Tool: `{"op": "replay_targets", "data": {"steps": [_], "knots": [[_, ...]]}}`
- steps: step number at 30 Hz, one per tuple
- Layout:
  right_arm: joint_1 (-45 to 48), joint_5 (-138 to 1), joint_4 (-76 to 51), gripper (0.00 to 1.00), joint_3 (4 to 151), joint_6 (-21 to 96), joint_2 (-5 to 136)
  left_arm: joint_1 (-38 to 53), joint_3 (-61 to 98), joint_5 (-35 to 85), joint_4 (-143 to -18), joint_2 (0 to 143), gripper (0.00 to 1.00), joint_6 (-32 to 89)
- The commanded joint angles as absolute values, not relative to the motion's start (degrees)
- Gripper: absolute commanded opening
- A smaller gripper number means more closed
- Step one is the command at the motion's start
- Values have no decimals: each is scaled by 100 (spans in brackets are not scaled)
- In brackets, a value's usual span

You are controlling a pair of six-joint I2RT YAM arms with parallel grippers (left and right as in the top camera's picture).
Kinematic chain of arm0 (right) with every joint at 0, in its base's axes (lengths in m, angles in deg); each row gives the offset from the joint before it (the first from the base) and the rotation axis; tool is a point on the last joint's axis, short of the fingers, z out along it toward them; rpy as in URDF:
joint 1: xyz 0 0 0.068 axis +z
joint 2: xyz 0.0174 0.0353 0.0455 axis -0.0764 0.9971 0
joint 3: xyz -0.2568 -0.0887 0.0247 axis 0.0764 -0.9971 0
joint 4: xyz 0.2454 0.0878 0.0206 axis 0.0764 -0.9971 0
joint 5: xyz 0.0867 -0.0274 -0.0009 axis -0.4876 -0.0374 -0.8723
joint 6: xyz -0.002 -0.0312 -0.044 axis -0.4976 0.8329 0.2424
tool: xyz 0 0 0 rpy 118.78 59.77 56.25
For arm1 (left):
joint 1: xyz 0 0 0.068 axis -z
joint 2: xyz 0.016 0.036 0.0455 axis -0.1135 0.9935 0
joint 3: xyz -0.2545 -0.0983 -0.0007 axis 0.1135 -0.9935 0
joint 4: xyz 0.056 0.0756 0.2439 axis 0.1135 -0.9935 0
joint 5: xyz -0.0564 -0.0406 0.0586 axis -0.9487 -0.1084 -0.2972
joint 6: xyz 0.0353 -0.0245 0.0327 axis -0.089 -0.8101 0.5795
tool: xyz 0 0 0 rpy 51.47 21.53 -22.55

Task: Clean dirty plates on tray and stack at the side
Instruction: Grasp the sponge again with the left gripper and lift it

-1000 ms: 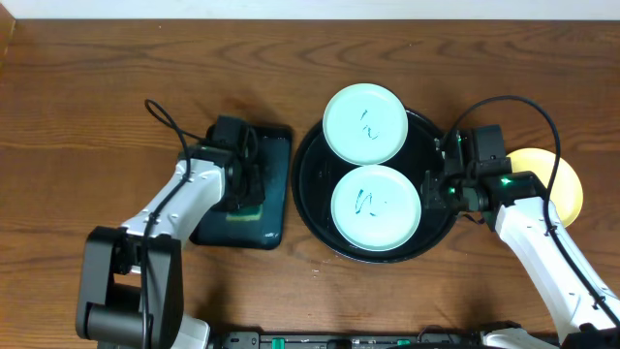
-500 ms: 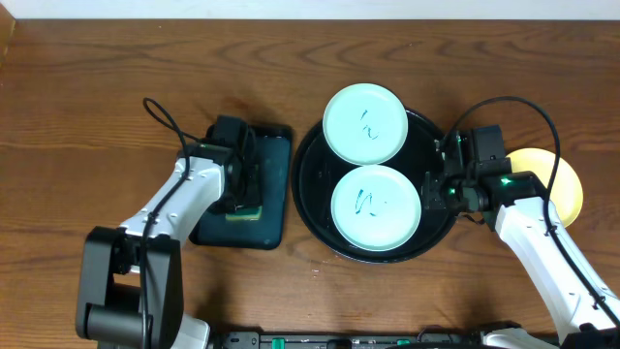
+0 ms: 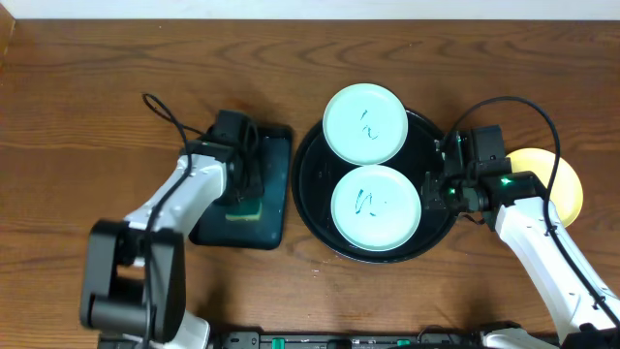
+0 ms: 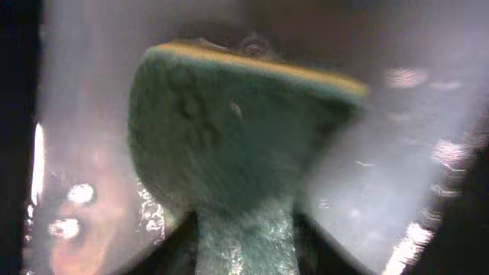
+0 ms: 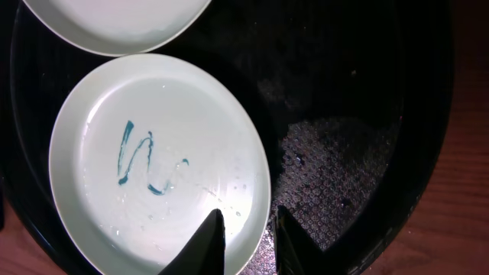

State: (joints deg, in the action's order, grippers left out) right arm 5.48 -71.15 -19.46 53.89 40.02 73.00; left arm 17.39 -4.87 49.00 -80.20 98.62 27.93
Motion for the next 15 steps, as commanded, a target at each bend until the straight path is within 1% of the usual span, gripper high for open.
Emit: {"op": "replay_targets", "data": {"steps": [1,7,11,15], "knots": [[579,-7107,-1976,20,5468,4017,7284,1704,-646,4878,-8064,10153,8,2638],[579,-7059,-1985,21,5457,4020,7306,1704,-286,4865,-8549,9917,7,2651],[579,-6798,-1985,18,5457,3971,7450,1711,186,4841,-9012,9545,8,2691],[579,-6759,-1965,16,5457,3880,7815,1711,724,3848,-9299,9053,8,2971]]}}
